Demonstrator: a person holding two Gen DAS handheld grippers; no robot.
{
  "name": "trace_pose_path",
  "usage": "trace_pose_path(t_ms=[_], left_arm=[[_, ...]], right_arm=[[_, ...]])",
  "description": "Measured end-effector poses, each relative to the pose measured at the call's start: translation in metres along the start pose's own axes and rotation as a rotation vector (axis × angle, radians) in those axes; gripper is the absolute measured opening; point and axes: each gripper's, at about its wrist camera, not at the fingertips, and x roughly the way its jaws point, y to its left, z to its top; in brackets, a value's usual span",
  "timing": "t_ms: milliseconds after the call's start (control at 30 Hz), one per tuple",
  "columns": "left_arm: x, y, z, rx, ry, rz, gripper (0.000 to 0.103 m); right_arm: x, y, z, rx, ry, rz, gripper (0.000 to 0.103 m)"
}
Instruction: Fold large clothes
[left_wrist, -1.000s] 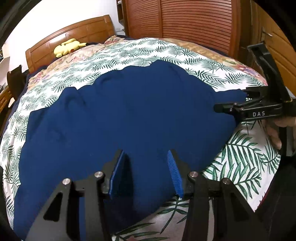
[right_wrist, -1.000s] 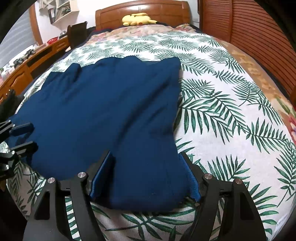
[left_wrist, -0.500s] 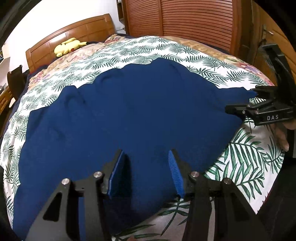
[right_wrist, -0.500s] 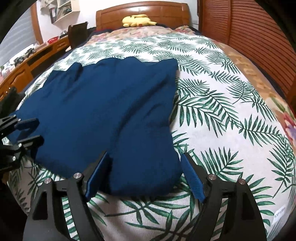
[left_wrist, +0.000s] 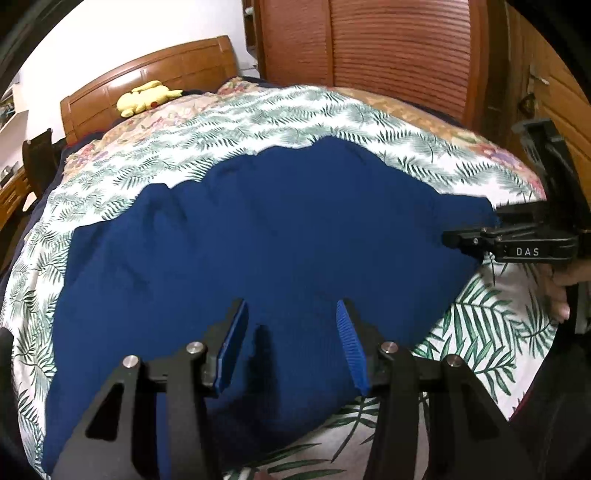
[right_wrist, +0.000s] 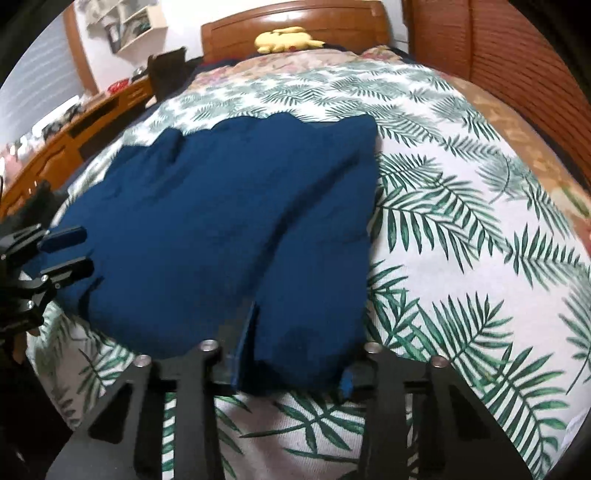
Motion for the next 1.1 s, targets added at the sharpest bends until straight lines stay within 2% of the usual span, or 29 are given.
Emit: trace_pose_path(t_ms=[100, 233, 467, 667, 800, 967, 1100], left_arm=[[-0.011, 0.008, 0.002, -0.015, -0.025, 0.006, 0.049], [-0.024, 0.020, 0.002, -0.029, -0.053, 0.014, 0.049], [-0.057, 0.050, -0.004, -0.077, -0.115, 0.040, 0.049], [-0.086, 0.079, -0.014, -0.128, -0.165, 0.063, 0.049], [-0.103, 0.101, -0.025, -0.162, -0.186, 0.092, 0.049], [-0.117, 0.124, -0.040, -0.200, -0.197, 0.129, 0.049], [-0.126, 0.142, -0.052, -0.233, -0.197, 0.150, 0.049]], right_arm=[[-0.011, 0.002, 0.005, 0.021, -0.031, 0.019, 0.029], [-0.030, 0.018, 0.020, -0.018, -0.090, 0.018, 0.025], [-0.052, 0.077, 0.057, -0.136, -0.168, 0.013, 0.023], [-0.047, 0.141, 0.076, -0.282, -0.181, -0.004, 0.020], [-0.036, 0.191, 0.082, -0.378, -0.173, 0.015, 0.017], [-0.017, 0.235, 0.092, -0.446, -0.162, 0.043, 0.012], [-0.006, 0.269, 0.105, -0.462, -0.170, 0.106, 0.010]])
